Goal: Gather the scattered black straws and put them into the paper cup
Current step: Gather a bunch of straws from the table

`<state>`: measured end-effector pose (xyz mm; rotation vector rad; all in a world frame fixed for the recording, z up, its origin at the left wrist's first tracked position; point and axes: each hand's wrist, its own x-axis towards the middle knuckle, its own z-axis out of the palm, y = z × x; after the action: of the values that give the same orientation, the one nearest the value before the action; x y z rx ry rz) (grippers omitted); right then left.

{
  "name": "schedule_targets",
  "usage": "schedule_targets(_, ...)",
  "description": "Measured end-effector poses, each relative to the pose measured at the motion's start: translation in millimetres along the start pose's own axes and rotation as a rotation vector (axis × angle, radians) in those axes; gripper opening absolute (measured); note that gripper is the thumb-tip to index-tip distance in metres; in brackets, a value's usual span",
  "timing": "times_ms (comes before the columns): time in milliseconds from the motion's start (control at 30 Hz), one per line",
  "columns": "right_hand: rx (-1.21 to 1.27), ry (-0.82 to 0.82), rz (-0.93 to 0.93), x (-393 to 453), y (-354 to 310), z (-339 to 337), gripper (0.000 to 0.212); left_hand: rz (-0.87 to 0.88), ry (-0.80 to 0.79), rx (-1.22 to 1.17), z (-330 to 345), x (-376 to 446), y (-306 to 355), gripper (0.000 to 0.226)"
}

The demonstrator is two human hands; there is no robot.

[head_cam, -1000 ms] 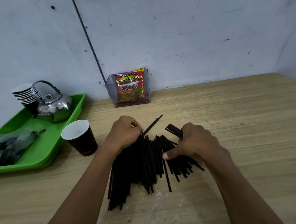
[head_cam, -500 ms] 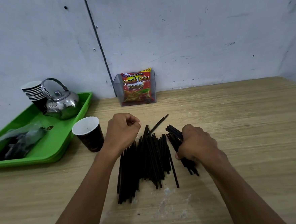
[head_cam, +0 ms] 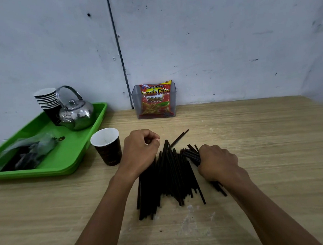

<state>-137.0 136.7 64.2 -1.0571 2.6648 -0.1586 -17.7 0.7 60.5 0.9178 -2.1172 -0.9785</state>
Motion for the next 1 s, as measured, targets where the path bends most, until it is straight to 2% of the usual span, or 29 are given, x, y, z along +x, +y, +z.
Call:
schedule_targets(100,0.008,-0.03,-0.002,2,5,1,0.021,0.013,-0.001,-0.017,-3,0,2,0.015)
schedule_targets(233,0.188,-0.106,0.008,13,22,1,0.013,0.019,-0.004,-0.035,-6,-2,3,0.015)
schedule_targets(367,0.458,-0.175,0.042,16,35,-5,0.017,0.022,-0.004,-0.04,-8,-2,5,0.015)
schedule_targets(500,0.772,-0.162,0.09,21,48,-3,0.025,0.035,0.004,-0.045,-10,-2,8,0.014)
schedule_targets(567,0.882,-0.151,0.09,24,54,-3,0.023,0.044,0.009,-0.049,-11,-2,10,0.015)
schedule_targets(667,1.198,-0.153,0.066,26,59,-6,0.012,0.059,0.013,-0.061,-11,-2,14,0.015)
schedule_targets(800,1.439,-0.002,-0.089,25,62,-4,0.011,0.07,0.012,-0.077,-7,-2,19,0.016)
schedule_targets(900,1.404,0.21,-0.268,28,62,4,0.007,0.082,-0.01,-0.074,-2,-4,22,0.015)
schedule_targets(1000,1.345,0.377,-0.326,32,61,11,0.017,0.092,-0.024,-0.07,4,-5,25,0.016)
